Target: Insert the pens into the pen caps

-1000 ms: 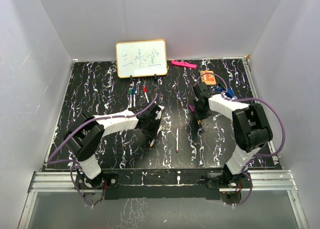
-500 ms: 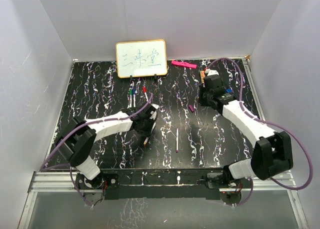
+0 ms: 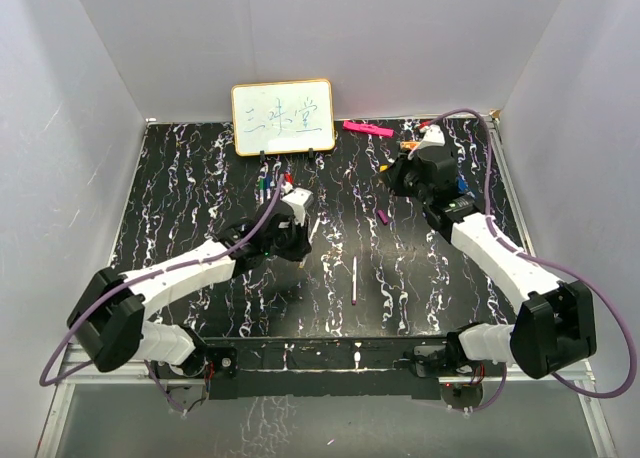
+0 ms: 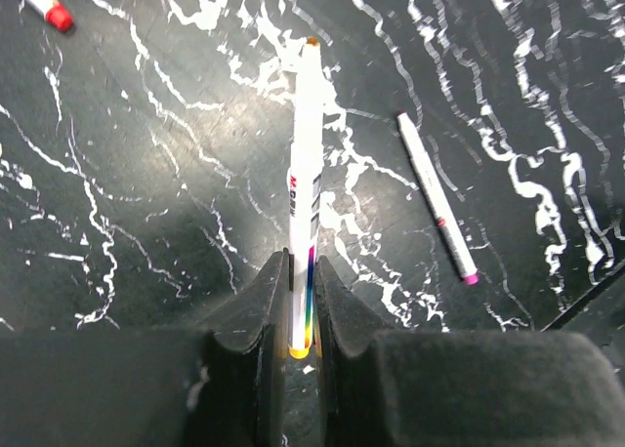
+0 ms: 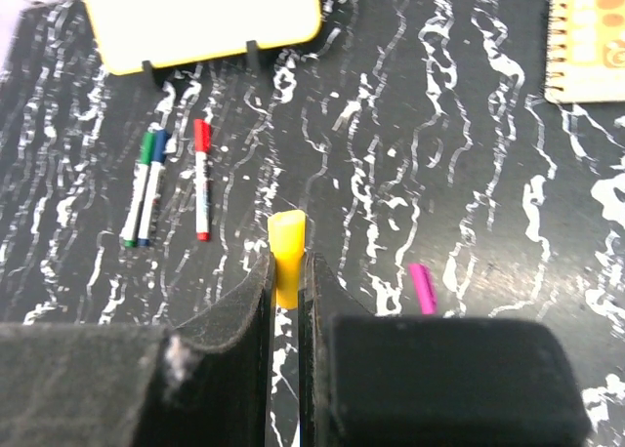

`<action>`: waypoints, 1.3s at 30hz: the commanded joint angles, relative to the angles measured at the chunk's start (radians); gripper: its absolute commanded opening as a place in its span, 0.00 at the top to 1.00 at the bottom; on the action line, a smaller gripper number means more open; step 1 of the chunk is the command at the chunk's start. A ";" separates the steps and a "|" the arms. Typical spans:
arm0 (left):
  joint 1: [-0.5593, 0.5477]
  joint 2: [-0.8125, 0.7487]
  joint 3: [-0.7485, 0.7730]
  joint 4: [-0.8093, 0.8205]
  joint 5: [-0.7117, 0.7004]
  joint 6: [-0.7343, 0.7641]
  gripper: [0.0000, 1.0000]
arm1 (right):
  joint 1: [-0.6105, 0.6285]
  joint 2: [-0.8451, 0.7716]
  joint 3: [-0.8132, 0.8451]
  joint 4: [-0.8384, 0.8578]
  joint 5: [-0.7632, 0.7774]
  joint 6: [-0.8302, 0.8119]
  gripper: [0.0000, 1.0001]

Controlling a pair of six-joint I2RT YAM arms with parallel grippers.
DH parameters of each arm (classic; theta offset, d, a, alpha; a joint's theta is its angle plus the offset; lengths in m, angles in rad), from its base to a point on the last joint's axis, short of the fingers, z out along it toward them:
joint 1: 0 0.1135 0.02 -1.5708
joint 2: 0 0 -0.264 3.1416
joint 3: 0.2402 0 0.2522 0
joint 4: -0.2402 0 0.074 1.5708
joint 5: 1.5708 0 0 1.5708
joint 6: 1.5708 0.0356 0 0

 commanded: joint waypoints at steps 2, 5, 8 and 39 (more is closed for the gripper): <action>-0.001 -0.129 -0.092 0.264 0.059 0.017 1.00 | 0.049 -0.029 -0.025 0.248 -0.065 0.042 1.00; -0.005 -0.166 -0.138 0.350 0.067 0.010 1.00 | 0.108 -0.027 -0.026 0.299 -0.020 0.019 1.00; -0.007 -0.164 -0.144 0.355 0.065 0.013 1.00 | 0.174 -0.016 -0.027 0.350 0.027 -0.008 1.00; -0.018 -0.230 -0.381 0.931 0.222 -0.227 1.00 | 0.310 -0.140 -0.281 0.815 0.015 0.024 1.00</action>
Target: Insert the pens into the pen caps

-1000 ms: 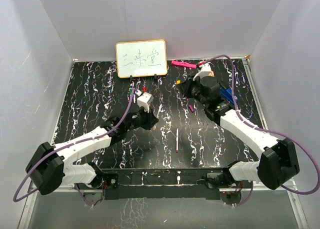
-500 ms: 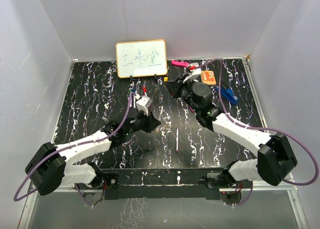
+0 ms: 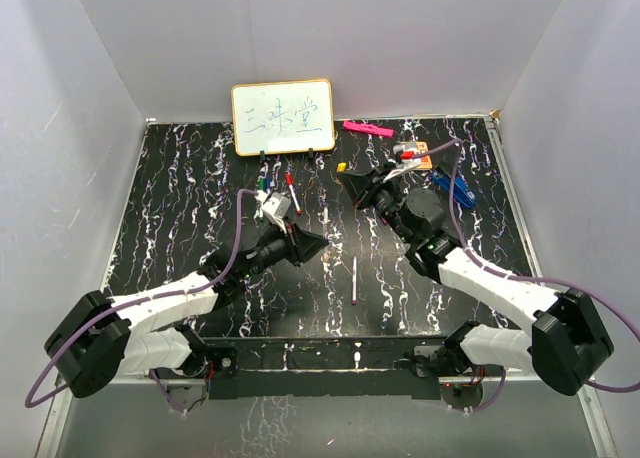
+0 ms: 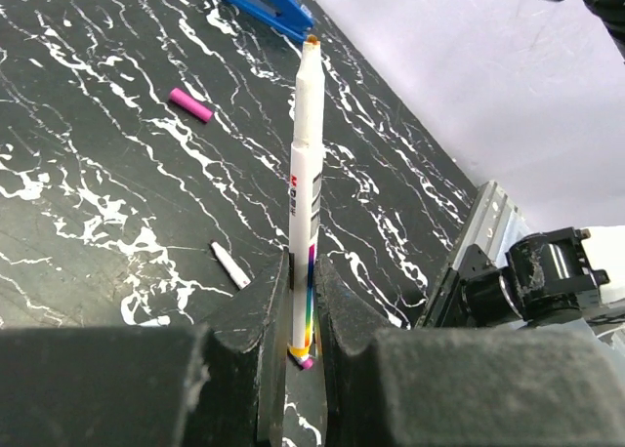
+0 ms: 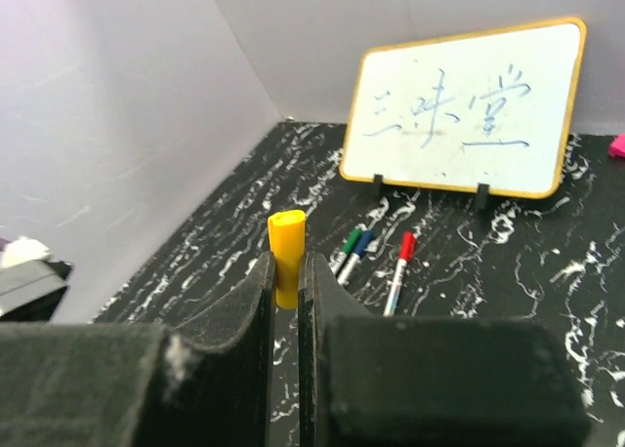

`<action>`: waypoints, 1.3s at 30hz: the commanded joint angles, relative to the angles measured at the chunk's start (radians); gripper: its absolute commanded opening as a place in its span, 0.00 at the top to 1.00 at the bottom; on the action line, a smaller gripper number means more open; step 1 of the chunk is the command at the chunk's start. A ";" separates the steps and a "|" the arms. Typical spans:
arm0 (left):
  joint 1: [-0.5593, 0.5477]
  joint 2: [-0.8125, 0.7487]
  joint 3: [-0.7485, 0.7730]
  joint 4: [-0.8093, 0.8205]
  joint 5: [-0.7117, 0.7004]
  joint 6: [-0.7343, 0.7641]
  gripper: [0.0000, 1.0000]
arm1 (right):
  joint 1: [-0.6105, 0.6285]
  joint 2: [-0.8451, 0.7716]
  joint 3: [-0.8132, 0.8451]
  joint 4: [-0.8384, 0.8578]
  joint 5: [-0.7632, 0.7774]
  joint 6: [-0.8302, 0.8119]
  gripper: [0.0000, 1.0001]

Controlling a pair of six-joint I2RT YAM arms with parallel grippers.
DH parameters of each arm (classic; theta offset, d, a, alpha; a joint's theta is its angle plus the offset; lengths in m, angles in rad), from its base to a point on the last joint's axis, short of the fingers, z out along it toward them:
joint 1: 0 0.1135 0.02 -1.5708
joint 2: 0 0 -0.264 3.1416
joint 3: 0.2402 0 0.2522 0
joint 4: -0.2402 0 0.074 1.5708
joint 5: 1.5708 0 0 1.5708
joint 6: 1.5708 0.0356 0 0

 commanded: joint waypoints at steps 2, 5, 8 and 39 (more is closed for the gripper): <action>-0.003 -0.033 -0.030 0.147 0.051 -0.036 1.00 | 0.005 -0.070 -0.025 0.104 -0.042 0.030 1.00; -0.003 -0.034 -0.030 0.165 0.060 -0.045 1.00 | 0.005 -0.097 -0.060 0.141 -0.055 0.044 1.00; -0.003 -0.024 -0.017 0.186 0.082 -0.053 1.00 | 0.005 -0.103 -0.096 0.197 -0.072 0.062 1.00; -0.003 0.030 0.023 0.162 0.117 -0.059 1.00 | 0.007 -0.071 -0.109 0.158 -0.221 0.083 1.00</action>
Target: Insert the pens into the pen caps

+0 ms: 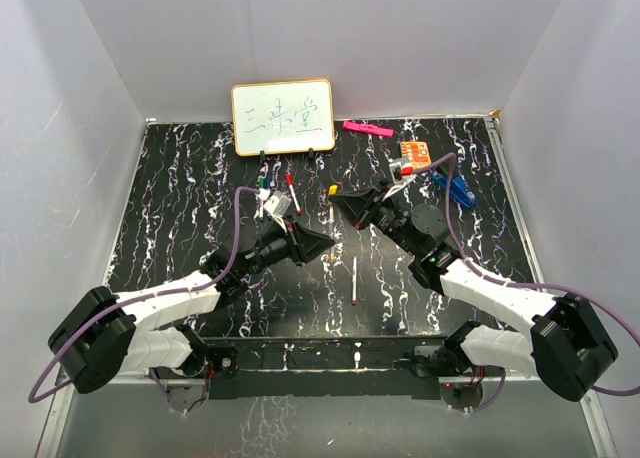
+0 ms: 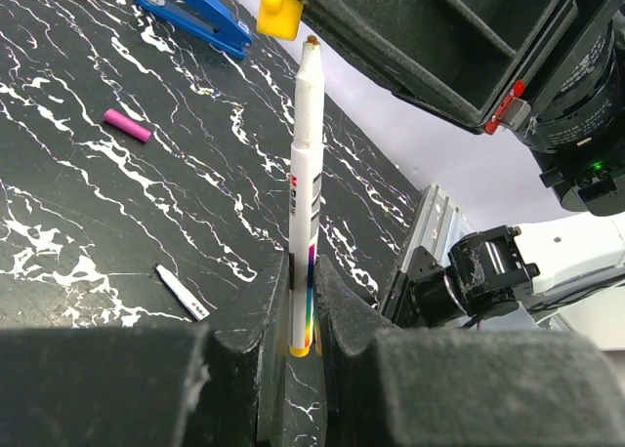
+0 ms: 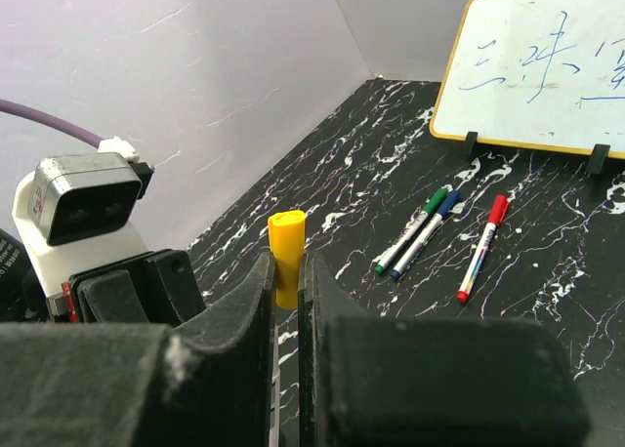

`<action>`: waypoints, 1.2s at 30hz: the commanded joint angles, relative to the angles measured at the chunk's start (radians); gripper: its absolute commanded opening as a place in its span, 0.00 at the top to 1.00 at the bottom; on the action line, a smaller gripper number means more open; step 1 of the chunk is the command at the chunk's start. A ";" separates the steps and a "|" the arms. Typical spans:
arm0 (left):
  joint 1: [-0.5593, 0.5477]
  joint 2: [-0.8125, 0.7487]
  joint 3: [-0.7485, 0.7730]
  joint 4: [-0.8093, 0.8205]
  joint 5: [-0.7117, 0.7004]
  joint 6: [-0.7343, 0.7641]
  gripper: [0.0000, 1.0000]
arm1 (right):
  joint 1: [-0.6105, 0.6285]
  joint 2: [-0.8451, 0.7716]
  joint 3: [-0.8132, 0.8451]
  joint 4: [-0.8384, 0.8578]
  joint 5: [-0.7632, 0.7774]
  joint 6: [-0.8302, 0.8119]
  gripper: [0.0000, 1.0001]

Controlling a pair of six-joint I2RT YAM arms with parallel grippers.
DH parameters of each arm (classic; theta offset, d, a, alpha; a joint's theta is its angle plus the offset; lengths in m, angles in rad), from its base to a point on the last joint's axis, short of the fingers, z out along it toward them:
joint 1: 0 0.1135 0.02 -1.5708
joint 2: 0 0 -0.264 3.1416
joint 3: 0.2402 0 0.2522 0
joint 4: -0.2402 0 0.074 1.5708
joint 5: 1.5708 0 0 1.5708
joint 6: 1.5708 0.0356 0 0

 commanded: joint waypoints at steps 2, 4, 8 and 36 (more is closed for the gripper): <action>-0.003 0.003 0.037 0.020 0.022 0.016 1.00 | 0.004 -0.023 0.029 0.013 -0.017 -0.022 1.00; -0.003 0.008 0.036 0.021 0.023 0.012 1.00 | 0.005 -0.026 0.029 0.013 -0.016 -0.021 1.00; -0.003 0.015 0.038 0.018 0.025 0.013 1.00 | 0.004 -0.033 0.028 0.012 -0.003 -0.021 1.00; -0.003 -0.002 0.041 -0.014 -0.004 0.033 1.00 | 0.005 -0.057 0.027 -0.038 -0.032 -0.024 1.00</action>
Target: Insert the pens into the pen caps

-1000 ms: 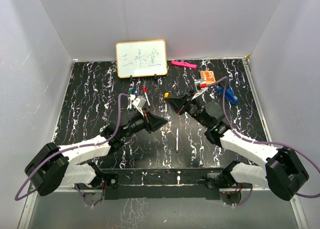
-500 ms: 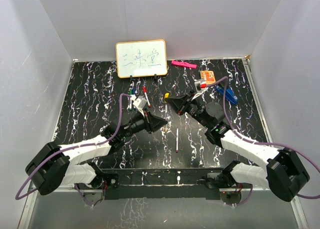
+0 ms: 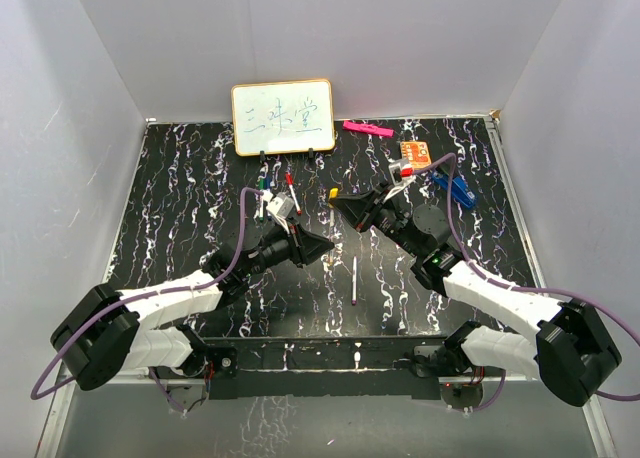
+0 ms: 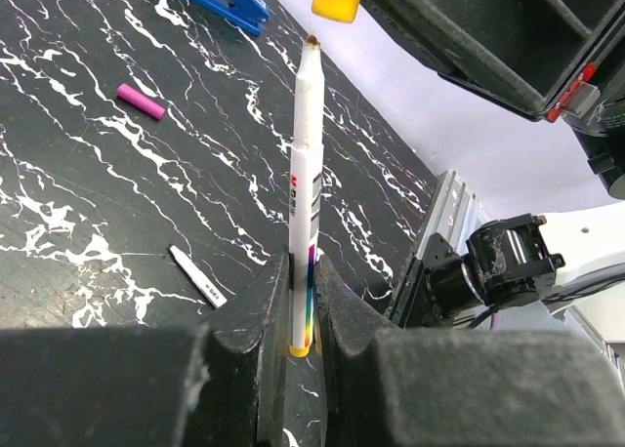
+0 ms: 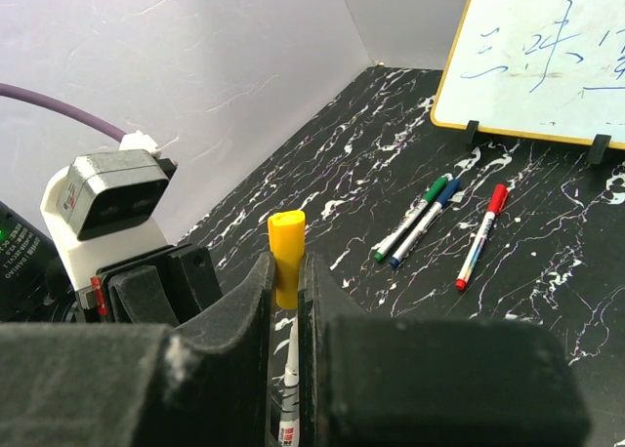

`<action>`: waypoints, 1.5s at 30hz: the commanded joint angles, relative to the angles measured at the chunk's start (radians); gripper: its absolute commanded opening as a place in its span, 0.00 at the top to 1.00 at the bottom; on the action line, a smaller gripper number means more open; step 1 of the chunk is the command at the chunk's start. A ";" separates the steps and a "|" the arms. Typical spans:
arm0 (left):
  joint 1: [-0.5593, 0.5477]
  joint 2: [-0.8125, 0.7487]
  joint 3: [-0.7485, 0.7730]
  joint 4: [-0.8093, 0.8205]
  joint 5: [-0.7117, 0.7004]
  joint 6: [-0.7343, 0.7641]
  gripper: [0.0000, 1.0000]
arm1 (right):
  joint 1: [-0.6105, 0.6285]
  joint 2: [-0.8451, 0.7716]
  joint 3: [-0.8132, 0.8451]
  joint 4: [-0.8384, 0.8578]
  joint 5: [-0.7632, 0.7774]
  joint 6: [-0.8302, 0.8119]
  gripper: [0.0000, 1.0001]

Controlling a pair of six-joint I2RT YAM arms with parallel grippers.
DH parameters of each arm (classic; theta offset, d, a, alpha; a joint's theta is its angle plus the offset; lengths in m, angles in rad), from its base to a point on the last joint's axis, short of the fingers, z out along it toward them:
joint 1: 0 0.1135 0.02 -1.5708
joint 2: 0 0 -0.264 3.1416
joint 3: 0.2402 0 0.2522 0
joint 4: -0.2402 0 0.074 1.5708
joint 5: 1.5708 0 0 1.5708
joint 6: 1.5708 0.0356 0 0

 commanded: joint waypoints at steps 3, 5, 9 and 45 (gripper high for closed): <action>-0.002 -0.030 0.041 0.022 -0.002 0.016 1.00 | 0.005 -0.023 0.026 0.023 -0.009 -0.007 1.00; -0.003 -0.033 0.042 0.018 -0.003 0.019 1.00 | 0.005 -0.022 0.026 0.023 -0.007 -0.010 1.00; -0.003 -0.039 0.043 0.018 -0.003 0.020 1.00 | 0.005 -0.017 0.027 0.019 -0.006 -0.014 1.00; -0.002 -0.061 0.062 -0.017 -0.036 0.034 1.00 | 0.025 0.016 0.050 -0.039 -0.045 -0.030 1.00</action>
